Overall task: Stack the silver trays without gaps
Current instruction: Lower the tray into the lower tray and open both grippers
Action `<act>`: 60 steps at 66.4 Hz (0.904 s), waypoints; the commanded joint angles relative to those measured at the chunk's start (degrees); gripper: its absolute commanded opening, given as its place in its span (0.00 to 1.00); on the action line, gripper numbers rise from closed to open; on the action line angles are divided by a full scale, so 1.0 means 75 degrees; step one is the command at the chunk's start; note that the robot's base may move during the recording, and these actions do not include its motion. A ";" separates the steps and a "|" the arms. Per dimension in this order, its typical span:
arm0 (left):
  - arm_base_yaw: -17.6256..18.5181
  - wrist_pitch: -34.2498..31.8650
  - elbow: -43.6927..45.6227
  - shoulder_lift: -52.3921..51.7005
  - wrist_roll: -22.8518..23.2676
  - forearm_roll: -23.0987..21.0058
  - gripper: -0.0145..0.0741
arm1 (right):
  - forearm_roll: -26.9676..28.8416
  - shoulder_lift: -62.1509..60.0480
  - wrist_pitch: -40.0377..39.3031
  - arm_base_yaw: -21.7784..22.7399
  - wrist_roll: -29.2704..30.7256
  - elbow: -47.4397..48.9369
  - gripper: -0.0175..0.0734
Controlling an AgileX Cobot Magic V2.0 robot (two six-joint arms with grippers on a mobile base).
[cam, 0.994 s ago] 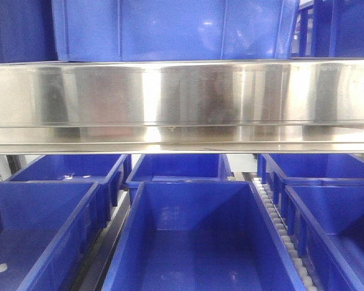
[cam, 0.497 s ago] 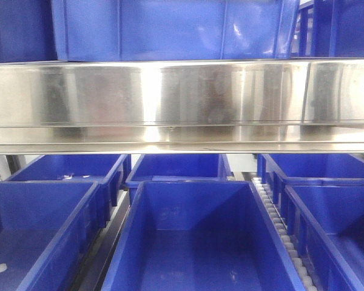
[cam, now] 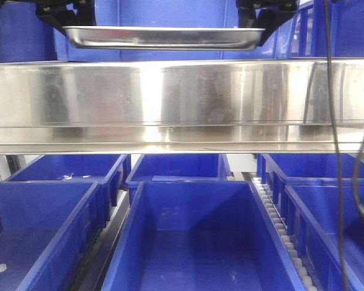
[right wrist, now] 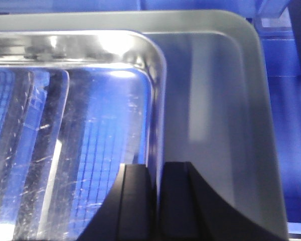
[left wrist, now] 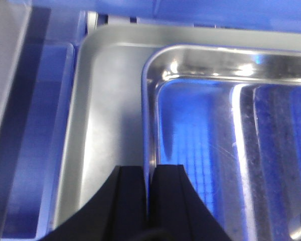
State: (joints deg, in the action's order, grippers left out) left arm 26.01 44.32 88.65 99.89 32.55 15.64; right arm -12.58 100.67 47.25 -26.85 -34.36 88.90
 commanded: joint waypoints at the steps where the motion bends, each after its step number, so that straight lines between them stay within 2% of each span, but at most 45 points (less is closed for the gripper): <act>1: 0.0076 -0.0463 0.0074 -0.0084 -0.0081 -0.0382 0.14 | 0.0216 0.0037 -0.0566 -0.0030 0.0064 0.0110 0.19; 9: 0.0076 -0.0383 0.0074 0.0035 -0.0081 -0.0502 0.14 | 0.0263 0.0136 -0.0501 -0.0030 0.0064 0.0110 0.19; 17: 0.0076 -0.0350 0.0074 0.0165 -0.0119 -0.0918 0.14 | 0.0262 0.0136 -0.0517 -0.0030 0.0064 0.0110 0.19; 28: 0.0076 -0.0399 0.0074 0.0165 -0.0193 -0.0966 0.16 | 0.0223 0.0136 -0.0517 -0.0030 0.0064 0.0110 0.19; 33: 0.0076 -0.0368 0.0074 0.0165 -0.0282 -0.0966 0.21 | 0.0226 0.0136 -0.0535 -0.0030 0.0064 0.0110 0.19; 39: 0.0076 -0.0368 0.0074 0.0165 -0.0282 -0.0981 0.36 | 0.0208 0.0136 -0.0535 -0.0030 0.0064 0.0110 0.20; 44: 0.0076 -0.0352 0.0074 0.0165 -0.0282 -0.0981 0.47 | 0.0126 0.0136 -0.0520 -0.0030 0.0064 0.0110 0.28; 50: 0.0076 -0.0272 0.0074 0.0165 -0.0264 -0.0846 0.58 | 0.0095 0.0136 -0.0445 0.0002 0.0064 0.0110 0.46; 55: 0.0076 -0.0190 0.0074 0.0165 -0.0264 -0.0738 0.61 | 0.0071 0.0136 -0.0324 0.0066 0.0064 0.0110 0.62; 60: 0.0076 -0.0139 0.0074 0.0165 -0.0249 -0.0576 0.61 | 0.0074 0.0136 -0.0303 0.0153 0.0064 0.0110 0.70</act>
State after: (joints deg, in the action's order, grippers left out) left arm 26.28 43.92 88.78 101.28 30.90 10.21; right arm -11.52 102.19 45.52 -26.52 -34.23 89.14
